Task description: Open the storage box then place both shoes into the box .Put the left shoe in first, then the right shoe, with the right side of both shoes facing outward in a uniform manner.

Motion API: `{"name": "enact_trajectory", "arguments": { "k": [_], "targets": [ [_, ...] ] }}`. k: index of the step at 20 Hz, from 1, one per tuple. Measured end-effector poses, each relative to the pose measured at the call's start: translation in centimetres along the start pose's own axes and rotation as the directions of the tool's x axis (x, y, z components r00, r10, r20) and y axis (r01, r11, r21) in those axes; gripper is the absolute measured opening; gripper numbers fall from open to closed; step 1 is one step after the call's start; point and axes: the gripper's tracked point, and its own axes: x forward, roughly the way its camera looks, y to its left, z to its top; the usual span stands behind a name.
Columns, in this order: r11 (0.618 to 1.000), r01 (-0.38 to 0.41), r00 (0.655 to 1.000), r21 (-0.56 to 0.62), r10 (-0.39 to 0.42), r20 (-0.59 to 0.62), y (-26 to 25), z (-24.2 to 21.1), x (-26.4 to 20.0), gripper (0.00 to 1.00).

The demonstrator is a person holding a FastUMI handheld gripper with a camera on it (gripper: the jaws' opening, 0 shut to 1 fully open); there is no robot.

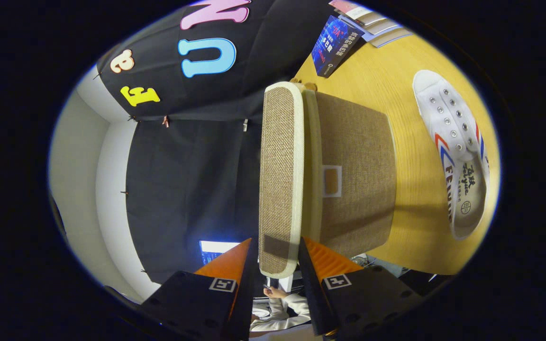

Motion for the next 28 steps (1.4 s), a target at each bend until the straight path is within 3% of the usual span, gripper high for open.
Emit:
{"name": "enact_trajectory", "arguments": {
  "k": [6, 8, 10, 12, 22, 28],
  "targets": [
    [1.0, -0.026, 1.0, -0.005, 0.026, -0.011, 2.0, -0.5, -0.5, 0.52],
    [0.998, 0.054, 0.995, 0.026, -0.056, 0.082, 0.6, 1.2, -0.3, 0.31],
    [0.997, 0.053, 0.996, 0.047, -0.057, 0.075, 0.9, 1.3, 0.1, 0.11],
    [0.998, 0.034, 0.996, 0.044, -0.038, 0.083, 1.9, 1.5, 0.1, 0.06],
    [0.996, 0.071, 0.995, -0.056, -0.067, 0.08, 8.5, 1.2, 3.4, 0.05],
    [0.992, 0.057, 0.997, -0.115, -0.051, 0.057, 14.4, 1.8, 8.4, 0.06]
  ]
}}
